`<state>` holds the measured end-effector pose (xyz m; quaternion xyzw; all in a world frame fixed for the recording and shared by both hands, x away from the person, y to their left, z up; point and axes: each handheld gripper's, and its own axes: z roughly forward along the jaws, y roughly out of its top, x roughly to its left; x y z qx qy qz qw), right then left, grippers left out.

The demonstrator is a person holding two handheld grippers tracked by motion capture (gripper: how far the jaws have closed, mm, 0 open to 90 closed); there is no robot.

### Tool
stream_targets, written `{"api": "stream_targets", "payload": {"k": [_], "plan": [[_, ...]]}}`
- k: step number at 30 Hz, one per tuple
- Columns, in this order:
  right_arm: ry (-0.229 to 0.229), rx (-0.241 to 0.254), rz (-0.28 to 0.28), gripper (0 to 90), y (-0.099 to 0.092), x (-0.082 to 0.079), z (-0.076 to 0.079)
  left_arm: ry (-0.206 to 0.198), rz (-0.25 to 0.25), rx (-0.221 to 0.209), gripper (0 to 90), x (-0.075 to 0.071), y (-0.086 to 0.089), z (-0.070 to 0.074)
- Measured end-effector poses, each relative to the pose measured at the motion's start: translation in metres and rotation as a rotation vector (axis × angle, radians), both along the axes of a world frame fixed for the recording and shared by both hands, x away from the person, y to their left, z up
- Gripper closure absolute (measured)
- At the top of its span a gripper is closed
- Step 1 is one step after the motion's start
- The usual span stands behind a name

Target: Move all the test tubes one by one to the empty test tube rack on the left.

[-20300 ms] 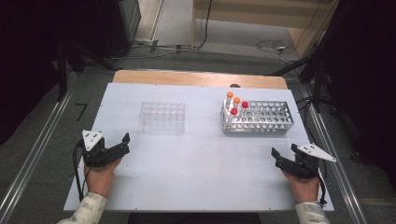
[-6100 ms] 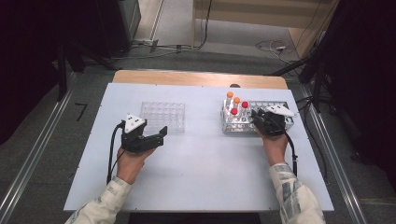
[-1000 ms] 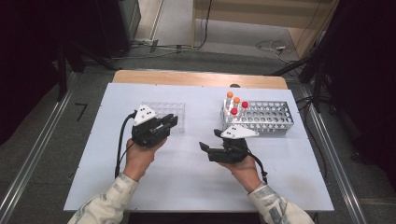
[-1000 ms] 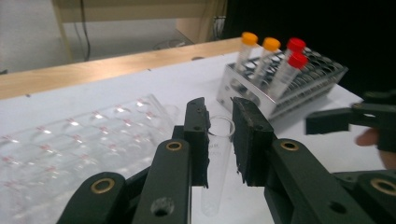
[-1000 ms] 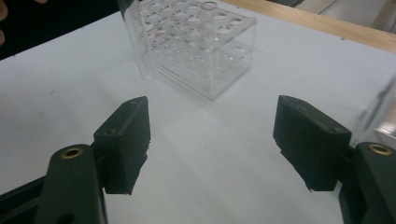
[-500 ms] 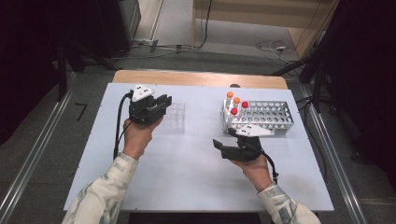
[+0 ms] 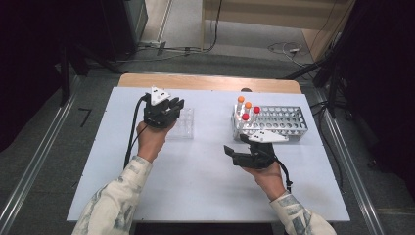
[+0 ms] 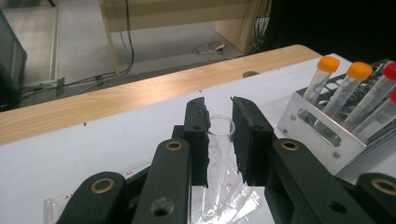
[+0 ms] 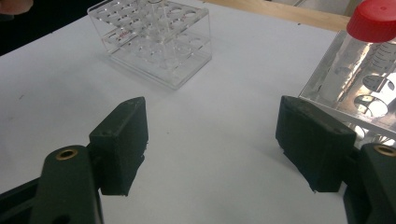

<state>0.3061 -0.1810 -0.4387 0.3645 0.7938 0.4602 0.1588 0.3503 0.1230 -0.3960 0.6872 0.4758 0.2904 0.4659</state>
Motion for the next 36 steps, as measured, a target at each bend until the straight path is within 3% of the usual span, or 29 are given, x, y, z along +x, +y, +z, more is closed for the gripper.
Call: {"api": "stream_targets", "payload": {"k": [9,17,26,32,36], "plan": [[0.001,0.000,0.001,24.1,0.000,0.000,0.000,-0.005,0.009,0.046,76.3,-0.006,-0.007,-0.023],[0.007,0.002,0.000,24.1,0.001,0.000,0.000,0.034,0.014,0.037,75.0,-0.007,-0.007,-0.041],[0.010,0.001,-0.006,24.2,-0.001,0.001,-0.002,0.055,-0.015,-0.067,62.0,-0.012,0.000,-0.037],[0.007,0.004,-0.026,24.9,-0.006,0.003,-0.002,0.083,-0.012,-0.159,45.0,-0.025,0.013,-0.035],[0.002,0.007,-0.044,25.8,-0.009,0.004,-0.002,0.093,0.002,-0.160,34.6,-0.036,0.020,-0.038]]}}
